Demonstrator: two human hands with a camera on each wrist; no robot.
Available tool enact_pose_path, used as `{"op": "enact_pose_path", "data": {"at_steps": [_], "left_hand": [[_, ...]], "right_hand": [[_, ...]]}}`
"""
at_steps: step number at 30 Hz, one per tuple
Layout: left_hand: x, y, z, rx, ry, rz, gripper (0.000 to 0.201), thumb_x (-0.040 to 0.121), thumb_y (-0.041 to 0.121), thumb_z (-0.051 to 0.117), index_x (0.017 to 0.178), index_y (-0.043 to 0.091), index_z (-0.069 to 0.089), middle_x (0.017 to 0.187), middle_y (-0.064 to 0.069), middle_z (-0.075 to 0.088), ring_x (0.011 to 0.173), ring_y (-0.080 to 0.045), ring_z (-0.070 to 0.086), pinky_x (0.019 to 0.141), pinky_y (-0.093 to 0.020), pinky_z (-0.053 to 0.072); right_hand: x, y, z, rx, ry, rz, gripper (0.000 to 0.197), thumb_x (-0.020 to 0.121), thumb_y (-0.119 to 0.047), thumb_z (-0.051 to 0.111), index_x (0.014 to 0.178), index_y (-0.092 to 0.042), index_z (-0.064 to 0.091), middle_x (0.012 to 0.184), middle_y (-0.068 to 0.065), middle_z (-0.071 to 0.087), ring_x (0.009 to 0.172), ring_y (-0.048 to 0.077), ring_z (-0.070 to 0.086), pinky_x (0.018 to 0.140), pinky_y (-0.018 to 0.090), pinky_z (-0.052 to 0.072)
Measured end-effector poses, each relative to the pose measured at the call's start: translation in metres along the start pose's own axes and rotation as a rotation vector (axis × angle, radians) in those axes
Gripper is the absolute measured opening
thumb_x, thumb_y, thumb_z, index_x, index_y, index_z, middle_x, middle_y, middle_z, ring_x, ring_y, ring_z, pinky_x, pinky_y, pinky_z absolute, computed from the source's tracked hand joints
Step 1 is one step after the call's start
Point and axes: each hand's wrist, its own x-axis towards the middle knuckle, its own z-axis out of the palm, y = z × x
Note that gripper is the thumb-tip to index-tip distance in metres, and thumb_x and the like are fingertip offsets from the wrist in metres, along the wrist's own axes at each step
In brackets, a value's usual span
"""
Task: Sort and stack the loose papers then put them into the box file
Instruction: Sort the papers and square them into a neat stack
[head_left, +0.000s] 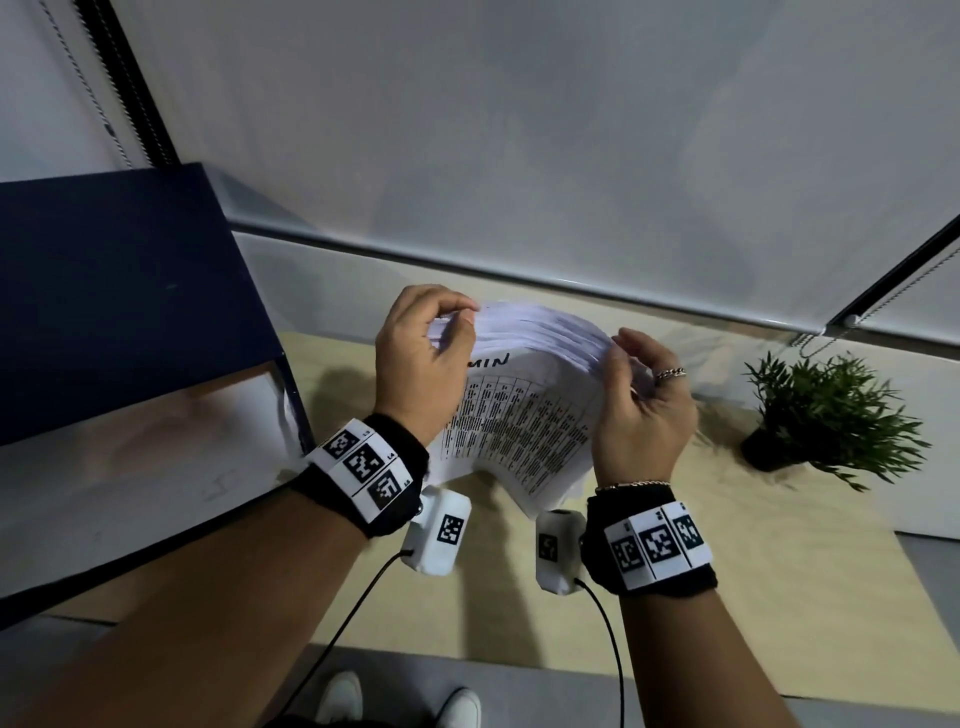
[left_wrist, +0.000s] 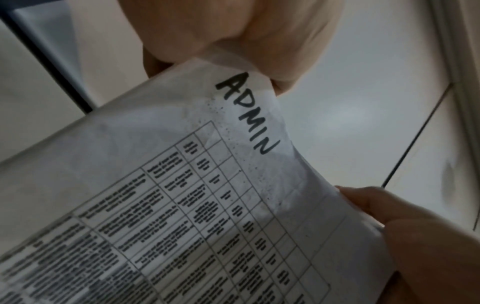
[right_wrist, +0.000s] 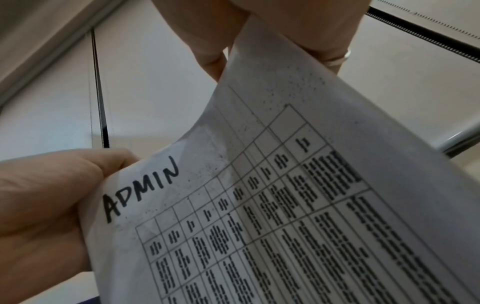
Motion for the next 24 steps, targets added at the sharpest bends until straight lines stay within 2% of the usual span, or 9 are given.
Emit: {"op": "enact_pose_path", "data": {"at_steps": [2, 6, 9, 11, 14, 18, 19, 22, 24], "left_hand": [[0.001, -0.001, 0.001, -0.018, 0.024, -0.049, 0.011, 0.086, -0.003, 0.057, 0.088, 0.005, 0.064, 0.092, -0.005, 0.063, 0.083, 0.002, 0.056, 0.076, -0.007, 0.044], [-0.002, -0.001, 0.000, -0.069, 0.086, -0.148, 0.011, 0.086, -0.001, 0.050, 0.087, 0.008, 0.056, 0.085, 0.006, 0.061, 0.078, 0.004, 0.057, 0.073, -0.007, 0.044], [-0.004, 0.003, 0.001, -0.095, 0.054, -0.139, 0.010, 0.092, 0.011, 0.054, 0.102, 0.012, 0.053, 0.090, 0.003, 0.062, 0.083, -0.002, 0.059, 0.076, -0.017, 0.049], [-0.002, 0.002, 0.002, -0.048, 0.022, -0.116, 0.015, 0.093, 0.019, 0.059, 0.108, 0.018, 0.057, 0.094, 0.002, 0.065, 0.086, -0.005, 0.061, 0.077, -0.018, 0.051], [0.003, -0.004, 0.005, -0.042, 0.041, -0.163, 0.010, 0.090, 0.016, 0.058, 0.092, 0.011, 0.067, 0.089, 0.003, 0.069, 0.083, -0.006, 0.063, 0.080, -0.029, 0.055], [0.006, -0.006, 0.005, -0.031, 0.083, -0.208, 0.013, 0.090, 0.006, 0.055, 0.088, 0.010, 0.066, 0.083, 0.011, 0.065, 0.078, 0.004, 0.060, 0.076, -0.011, 0.047], [0.006, -0.006, 0.005, -0.028, 0.075, -0.204, 0.013, 0.092, 0.007, 0.054, 0.091, 0.010, 0.066, 0.085, 0.011, 0.065, 0.080, 0.006, 0.059, 0.076, -0.009, 0.046], [0.003, -0.007, 0.001, -0.071, -0.029, -0.190, 0.018, 0.094, 0.025, 0.057, 0.107, 0.014, 0.060, 0.098, 0.005, 0.064, 0.091, 0.001, 0.059, 0.084, -0.017, 0.049], [0.001, -0.009, -0.001, -0.105, -0.126, -0.182, 0.037, 0.087, 0.040, 0.065, 0.116, 0.020, 0.053, 0.104, 0.000, 0.062, 0.100, -0.008, 0.059, 0.092, -0.022, 0.048]], "right_hand": [[0.003, 0.000, 0.000, -0.034, 0.005, -0.007, 0.003, 0.089, -0.012, 0.067, 0.091, -0.014, 0.069, 0.075, -0.012, 0.067, 0.066, -0.003, 0.063, 0.065, 0.017, 0.051], [0.008, 0.004, 0.000, -0.073, 0.115, 0.040, 0.010, 0.088, -0.007, 0.061, 0.087, -0.016, 0.066, 0.072, -0.014, 0.062, 0.065, -0.007, 0.056, 0.069, 0.019, 0.047], [0.005, 0.000, 0.002, -0.071, 0.090, 0.019, 0.004, 0.089, -0.017, 0.064, 0.090, -0.019, 0.067, 0.076, -0.014, 0.066, 0.071, -0.002, 0.061, 0.071, 0.021, 0.052], [0.005, 0.001, 0.003, -0.110, 0.095, 0.025, 0.004, 0.089, -0.024, 0.065, 0.088, -0.023, 0.069, 0.076, -0.010, 0.068, 0.074, 0.006, 0.066, 0.073, 0.030, 0.057], [0.009, 0.005, 0.003, -0.081, 0.128, 0.077, 0.010, 0.088, -0.017, 0.063, 0.094, -0.017, 0.070, 0.080, -0.005, 0.069, 0.077, 0.012, 0.065, 0.075, 0.032, 0.056], [0.003, 0.002, 0.002, -0.110, 0.016, 0.006, 0.014, 0.090, -0.024, 0.065, 0.102, -0.018, 0.068, 0.085, -0.014, 0.067, 0.078, -0.003, 0.063, 0.073, 0.018, 0.052], [0.002, 0.004, 0.001, -0.127, 0.012, -0.001, 0.014, 0.091, -0.026, 0.065, 0.103, -0.020, 0.068, 0.086, -0.016, 0.067, 0.079, -0.005, 0.063, 0.074, 0.019, 0.052], [0.002, 0.008, -0.005, -0.085, -0.002, 0.003, 0.022, 0.091, -0.027, 0.065, 0.113, -0.022, 0.061, 0.093, -0.009, 0.067, 0.086, 0.008, 0.067, 0.078, 0.032, 0.056], [0.003, 0.011, -0.009, -0.026, -0.077, 0.002, 0.038, 0.086, -0.020, 0.072, 0.120, -0.019, 0.056, 0.099, -0.009, 0.064, 0.087, 0.000, 0.064, 0.078, 0.022, 0.053]]}}
